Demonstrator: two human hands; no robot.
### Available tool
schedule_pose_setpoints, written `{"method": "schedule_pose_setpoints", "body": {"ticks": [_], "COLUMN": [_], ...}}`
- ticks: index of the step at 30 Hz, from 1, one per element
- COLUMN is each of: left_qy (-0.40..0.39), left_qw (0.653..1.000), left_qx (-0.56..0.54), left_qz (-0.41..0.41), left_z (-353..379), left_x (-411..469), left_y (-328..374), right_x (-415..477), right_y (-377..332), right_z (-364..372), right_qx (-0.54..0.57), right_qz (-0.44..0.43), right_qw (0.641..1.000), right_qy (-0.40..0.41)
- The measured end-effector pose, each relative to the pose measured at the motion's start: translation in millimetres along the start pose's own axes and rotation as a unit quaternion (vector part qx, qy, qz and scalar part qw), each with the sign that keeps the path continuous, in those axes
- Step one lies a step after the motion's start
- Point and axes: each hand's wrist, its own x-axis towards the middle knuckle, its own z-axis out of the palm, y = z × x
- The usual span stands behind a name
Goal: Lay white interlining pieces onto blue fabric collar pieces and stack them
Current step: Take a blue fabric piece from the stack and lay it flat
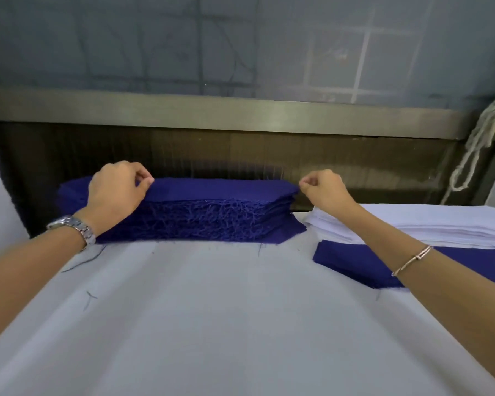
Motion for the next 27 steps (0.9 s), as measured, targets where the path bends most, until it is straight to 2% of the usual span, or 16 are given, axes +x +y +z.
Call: {"method": "schedule_pose_setpoints", "body": {"ticks": [5, 12, 19, 27], "left_qy": [-0.024, -0.044, -0.048, -0.118], "left_qw": [0.998, 0.996, 0.985, 0.970], "left_qx": [0.034, 0.037, 0.149, 0.193], "left_qz": [-0.036, -0.062, -0.069, -0.085], "left_z": [-12, -21, -30, -41], "left_x": [3, 5, 10, 21], "left_y": [-44, -61, -44, -21], "right_x": [16, 18, 9, 11], "right_y": [-16, -25, -29, -29], "right_z": [16, 20, 15, 15], "right_qx": [0.001, 0.009, 0.036, 0.021], "right_qz": [0.049, 0.053, 0.007, -0.035], "right_qw": [0.997, 0.998, 0.997, 0.997], "right_qy": [-0.054, 0.012, 0.071, 0.060]}}
